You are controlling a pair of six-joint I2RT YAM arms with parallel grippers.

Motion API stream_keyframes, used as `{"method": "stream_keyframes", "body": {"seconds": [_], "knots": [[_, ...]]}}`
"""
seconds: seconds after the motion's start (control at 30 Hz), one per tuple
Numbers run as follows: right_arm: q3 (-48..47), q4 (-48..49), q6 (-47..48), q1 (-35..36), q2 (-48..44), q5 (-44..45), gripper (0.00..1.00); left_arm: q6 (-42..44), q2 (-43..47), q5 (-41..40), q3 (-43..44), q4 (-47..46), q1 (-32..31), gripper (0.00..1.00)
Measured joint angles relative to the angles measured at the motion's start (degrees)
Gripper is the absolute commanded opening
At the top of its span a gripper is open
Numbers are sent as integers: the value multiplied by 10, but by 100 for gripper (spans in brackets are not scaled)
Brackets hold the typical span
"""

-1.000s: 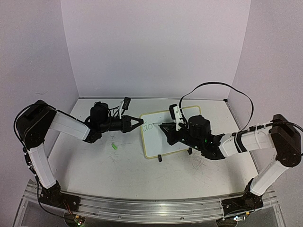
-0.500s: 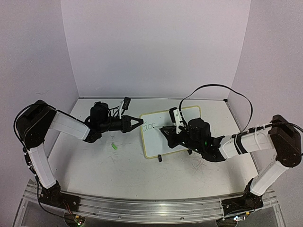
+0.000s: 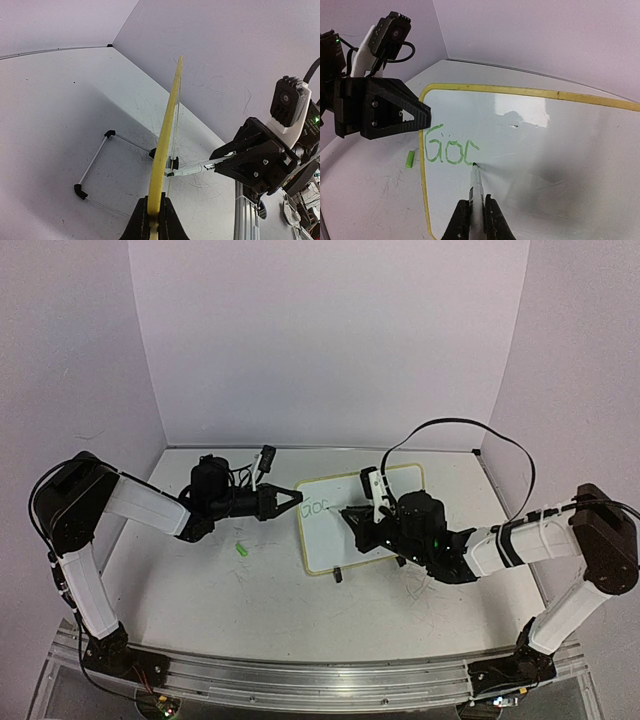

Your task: Write a sentence on the whiteboard

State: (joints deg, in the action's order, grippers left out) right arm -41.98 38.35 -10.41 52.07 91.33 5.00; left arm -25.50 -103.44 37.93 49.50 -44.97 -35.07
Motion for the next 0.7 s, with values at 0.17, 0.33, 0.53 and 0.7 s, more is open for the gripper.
{"method": "stream_keyframes", "body": {"seconds": [0.17,0.33,0.53,0.7], "knots": [[0,2,-2,0,-1,4,0,0,0,0,0,0,0,0],[0,5,-2,0,-1,10,0,0,0,0,0,0,0,0],[0,11,-2,0,-2,17,0,0,1,0,0,0,0,0],[0,11,-2,0,-2,16,0,0,1,0,0,0,0,0]]}}
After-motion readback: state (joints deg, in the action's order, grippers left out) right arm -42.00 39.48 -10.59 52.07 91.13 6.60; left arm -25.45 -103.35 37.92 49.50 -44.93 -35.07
